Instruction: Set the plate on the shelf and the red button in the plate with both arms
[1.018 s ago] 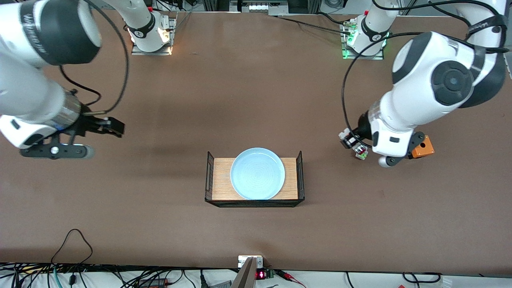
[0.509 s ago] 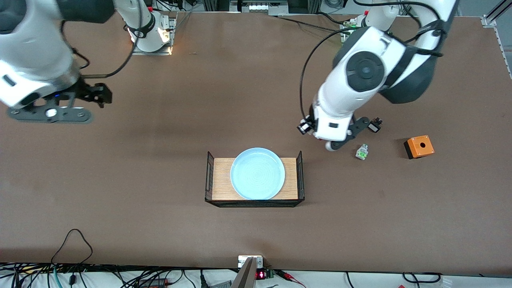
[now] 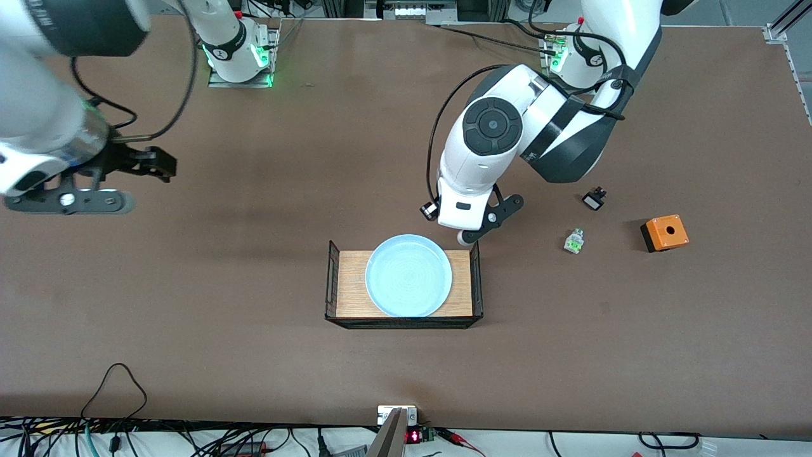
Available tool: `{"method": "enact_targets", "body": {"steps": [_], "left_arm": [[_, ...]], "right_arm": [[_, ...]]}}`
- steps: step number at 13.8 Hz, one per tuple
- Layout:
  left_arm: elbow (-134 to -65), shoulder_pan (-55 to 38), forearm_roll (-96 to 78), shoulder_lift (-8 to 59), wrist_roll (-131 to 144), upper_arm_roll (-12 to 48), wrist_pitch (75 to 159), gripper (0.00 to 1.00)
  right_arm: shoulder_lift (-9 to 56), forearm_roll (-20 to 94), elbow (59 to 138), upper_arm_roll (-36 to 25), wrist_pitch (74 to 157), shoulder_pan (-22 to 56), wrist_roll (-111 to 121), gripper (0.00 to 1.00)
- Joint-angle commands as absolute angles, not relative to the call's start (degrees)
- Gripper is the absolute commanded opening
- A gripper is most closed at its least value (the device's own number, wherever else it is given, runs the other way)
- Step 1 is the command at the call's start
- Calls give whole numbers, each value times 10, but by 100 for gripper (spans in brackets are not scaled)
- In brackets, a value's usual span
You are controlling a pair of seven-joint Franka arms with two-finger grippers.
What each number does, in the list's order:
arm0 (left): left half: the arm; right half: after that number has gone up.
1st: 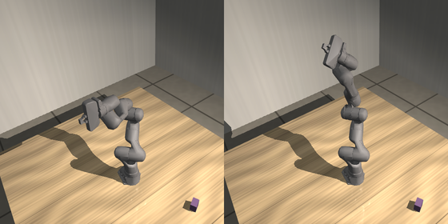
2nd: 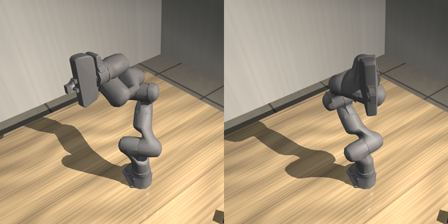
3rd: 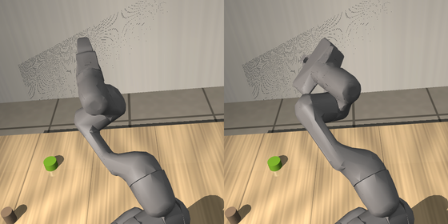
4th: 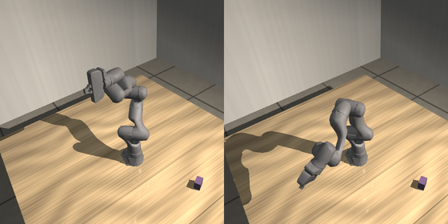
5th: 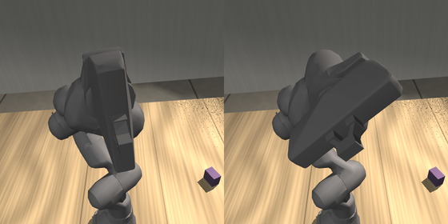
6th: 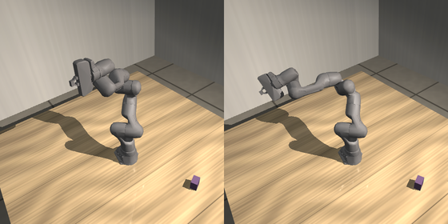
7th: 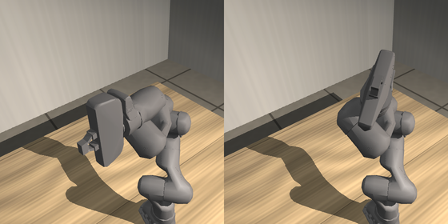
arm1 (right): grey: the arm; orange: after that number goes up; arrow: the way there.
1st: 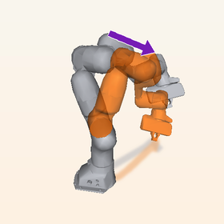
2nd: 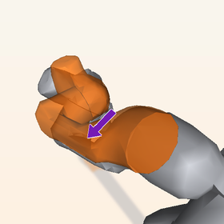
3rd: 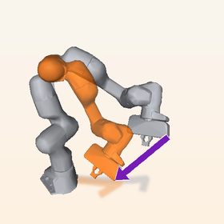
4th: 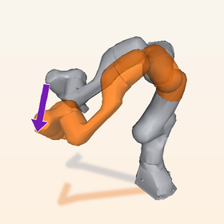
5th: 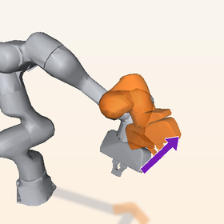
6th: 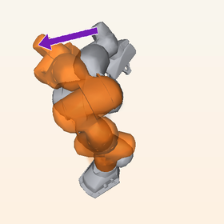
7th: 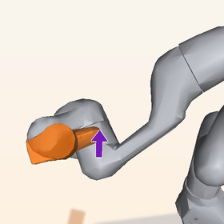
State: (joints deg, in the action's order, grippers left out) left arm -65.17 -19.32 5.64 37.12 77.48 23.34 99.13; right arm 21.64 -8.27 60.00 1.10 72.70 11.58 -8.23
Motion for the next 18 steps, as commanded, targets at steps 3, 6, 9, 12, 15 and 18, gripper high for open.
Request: {"method": "enact_targets", "body": {"steps": [3,6,9,12,15,18], "left_arm": [[-613,-212,70,410,795,227,1044,10],[-613,-212,71,424,793,225,1083,10],[-613,-220,71,437,788,209,1109,10],[-613,-228,72,448,784,181,1132,11],[-613,-232,71,453,784,170,1159,11],[-597,-234,72,466,785,170,1173,11]], "right_arm": [[100,-18,786,10,866,45,-32,100],[55,-4,859,12,893,-1,-2,100],[27,-3,885,13,885,-11,2,100],[18,-3,894,13,888,-15,-8,100],[18,-3,892,13,896,-23,-11,100],[31,-3,879,12,895,-25,-5,100]]}}
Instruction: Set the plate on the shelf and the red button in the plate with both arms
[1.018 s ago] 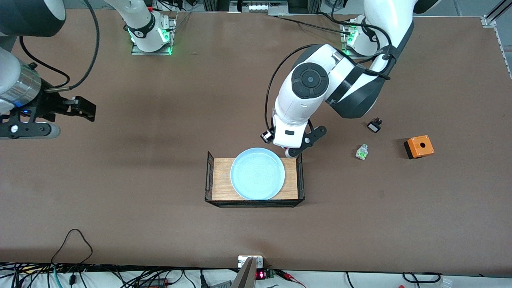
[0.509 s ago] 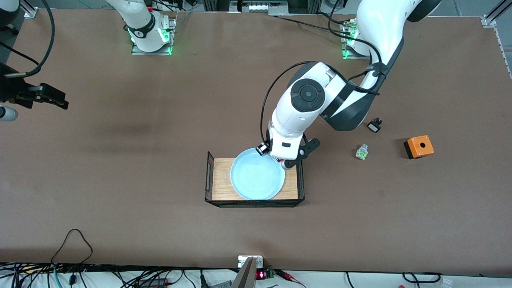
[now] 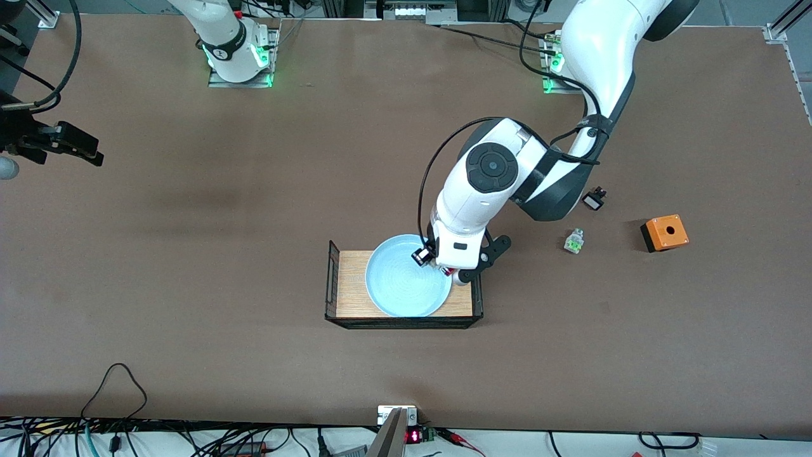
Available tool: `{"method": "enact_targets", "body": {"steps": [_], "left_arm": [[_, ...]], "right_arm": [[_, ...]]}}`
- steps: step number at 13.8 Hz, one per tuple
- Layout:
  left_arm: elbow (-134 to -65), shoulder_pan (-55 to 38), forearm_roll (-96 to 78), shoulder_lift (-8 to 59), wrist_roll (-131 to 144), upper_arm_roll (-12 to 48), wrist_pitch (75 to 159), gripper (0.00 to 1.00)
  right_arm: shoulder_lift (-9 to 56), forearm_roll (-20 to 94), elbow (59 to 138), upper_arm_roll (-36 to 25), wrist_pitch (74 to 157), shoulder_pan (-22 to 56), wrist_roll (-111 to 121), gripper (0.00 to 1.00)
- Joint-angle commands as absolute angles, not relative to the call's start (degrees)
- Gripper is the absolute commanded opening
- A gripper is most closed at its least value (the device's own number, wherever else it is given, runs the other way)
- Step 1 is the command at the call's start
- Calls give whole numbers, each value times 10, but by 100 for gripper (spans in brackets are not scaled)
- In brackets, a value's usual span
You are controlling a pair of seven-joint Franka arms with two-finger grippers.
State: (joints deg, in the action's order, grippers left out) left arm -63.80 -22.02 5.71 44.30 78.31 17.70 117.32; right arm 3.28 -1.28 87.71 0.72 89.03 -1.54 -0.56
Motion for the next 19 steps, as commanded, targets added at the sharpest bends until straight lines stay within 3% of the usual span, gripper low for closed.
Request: {"method": "enact_targets", "body": {"steps": [1,10,11,12,13,19], "left_arm": [[-597,-236,72,466,785,170,1176,11],[-598,-261,90,483,786,159,1177,13],[-598,-260,90,483,787,159,1177,24],[-599,-258,89,482,788,159,1177,57],[-599,-258,91,480,788,157,1174,100],[-598,-255,134,448,788,158,1126,100]], "right_arm": [[33,-3,875,11,891,-24,-4,100],[8,15,907,13,858,-48,-3,100],[16,15,898,13,857,-47,-2,100],[23,15,887,13,855,-47,-2,100],[24,15,886,13,856,-47,-1,100],[-4,14,911,13,860,-33,-11,100]]}}
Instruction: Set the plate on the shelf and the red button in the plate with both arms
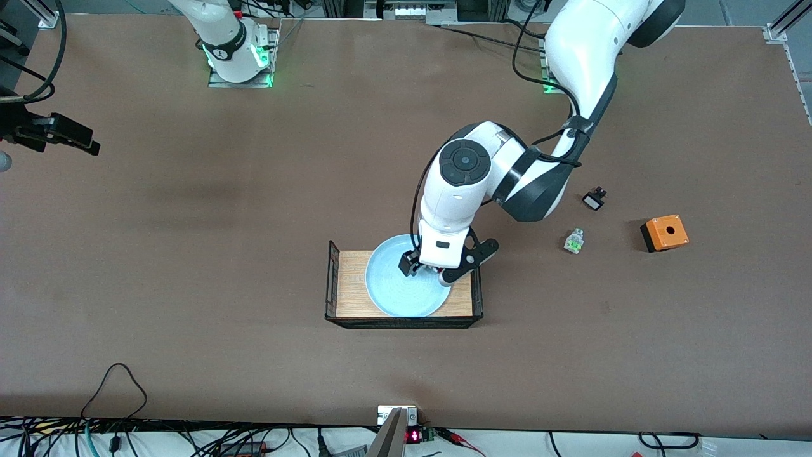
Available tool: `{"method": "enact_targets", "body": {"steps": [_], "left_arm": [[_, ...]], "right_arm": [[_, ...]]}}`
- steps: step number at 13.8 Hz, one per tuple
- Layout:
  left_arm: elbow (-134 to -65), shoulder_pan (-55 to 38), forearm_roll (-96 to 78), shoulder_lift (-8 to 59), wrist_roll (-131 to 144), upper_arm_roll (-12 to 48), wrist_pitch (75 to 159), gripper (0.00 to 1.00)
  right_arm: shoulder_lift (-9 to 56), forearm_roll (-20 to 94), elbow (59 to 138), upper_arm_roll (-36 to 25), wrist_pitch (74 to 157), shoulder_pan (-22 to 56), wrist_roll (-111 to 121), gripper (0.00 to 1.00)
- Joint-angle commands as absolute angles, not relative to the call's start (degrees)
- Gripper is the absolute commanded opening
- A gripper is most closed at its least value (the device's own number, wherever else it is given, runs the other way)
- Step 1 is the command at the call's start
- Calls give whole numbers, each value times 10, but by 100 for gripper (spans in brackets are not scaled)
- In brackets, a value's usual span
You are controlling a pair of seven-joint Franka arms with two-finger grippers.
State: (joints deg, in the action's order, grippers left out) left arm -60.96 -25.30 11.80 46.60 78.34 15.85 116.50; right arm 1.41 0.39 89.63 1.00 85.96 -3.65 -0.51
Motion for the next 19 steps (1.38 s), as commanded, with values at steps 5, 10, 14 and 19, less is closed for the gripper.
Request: {"method": "enact_targets", "body": {"steps": [5,10,14,19], "left_arm": [[-599,-231,135,382,784,159,1055,100],[-602,-165,127,339,611,162,955,100],[-603,-83,125,326,492,163,926,100],[-605,23,94,307,326,163,894,100]], "right_arm": [[30,13,871,11,857,-34,-4,100],[33,6,870,11,862,-36,-4,100],[33,4,870,11,863,-37,-4,100],[33,5,870,11,864,-36,-5,100]]}}
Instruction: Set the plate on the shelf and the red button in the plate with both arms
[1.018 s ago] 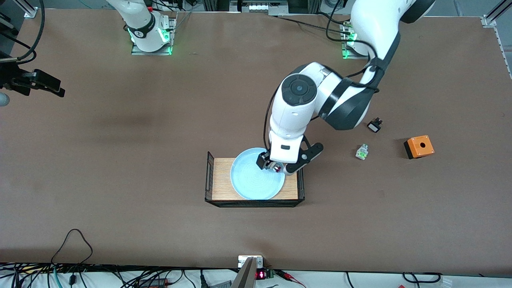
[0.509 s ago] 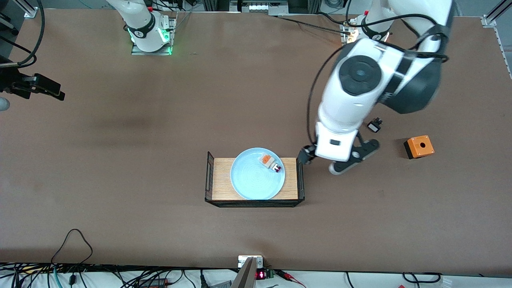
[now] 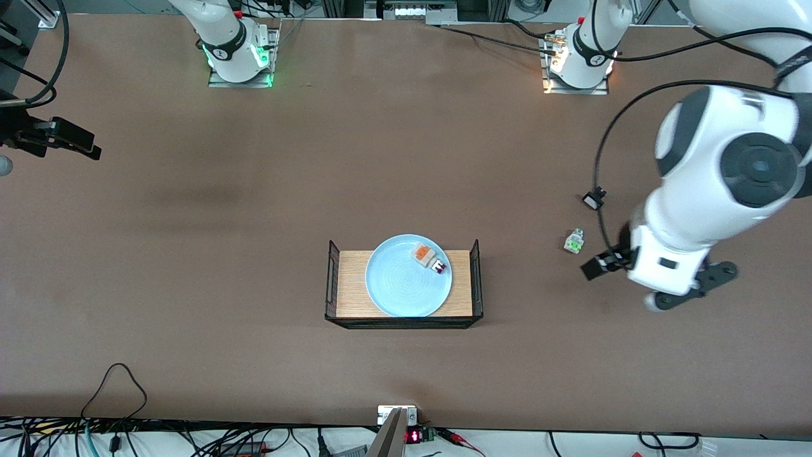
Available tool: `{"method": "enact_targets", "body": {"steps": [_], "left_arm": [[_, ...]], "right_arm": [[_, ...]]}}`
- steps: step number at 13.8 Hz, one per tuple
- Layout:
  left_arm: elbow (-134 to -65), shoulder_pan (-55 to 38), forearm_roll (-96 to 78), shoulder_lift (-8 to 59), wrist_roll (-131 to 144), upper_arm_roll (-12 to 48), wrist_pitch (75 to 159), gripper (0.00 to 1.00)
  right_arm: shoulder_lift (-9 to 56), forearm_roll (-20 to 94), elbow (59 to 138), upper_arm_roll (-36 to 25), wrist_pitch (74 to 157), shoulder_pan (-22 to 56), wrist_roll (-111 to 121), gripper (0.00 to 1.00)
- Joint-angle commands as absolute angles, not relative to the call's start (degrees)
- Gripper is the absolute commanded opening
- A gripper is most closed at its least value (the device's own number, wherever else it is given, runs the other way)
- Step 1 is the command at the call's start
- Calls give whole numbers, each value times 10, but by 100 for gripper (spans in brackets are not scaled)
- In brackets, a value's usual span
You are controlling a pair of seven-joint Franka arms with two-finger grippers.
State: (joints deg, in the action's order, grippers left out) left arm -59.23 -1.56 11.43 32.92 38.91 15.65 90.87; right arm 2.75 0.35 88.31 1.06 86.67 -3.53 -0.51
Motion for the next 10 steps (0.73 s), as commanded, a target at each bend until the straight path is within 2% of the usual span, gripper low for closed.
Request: {"method": "enact_targets", "body": {"steps": [1,4,6,8,10], "left_arm": [[-605,40,90,304,280,163,870,100],[-606,90,74,294,145,162,830,100],[-631,97,74,279,60,161,811,100],[-678,97,73,254,22,161,814,100],[-698,91,72,248,21,161,827,100]], "right_arm": [[33,5,870,11,864,-36,-5,100],[33,5,870,11,864,-36,-5,100],[33,5,869,11,864,-36,-5,100],[33,4,868,11,865,-36,-6,100],[33,4,867,11,873,-36,-9,100]]}}
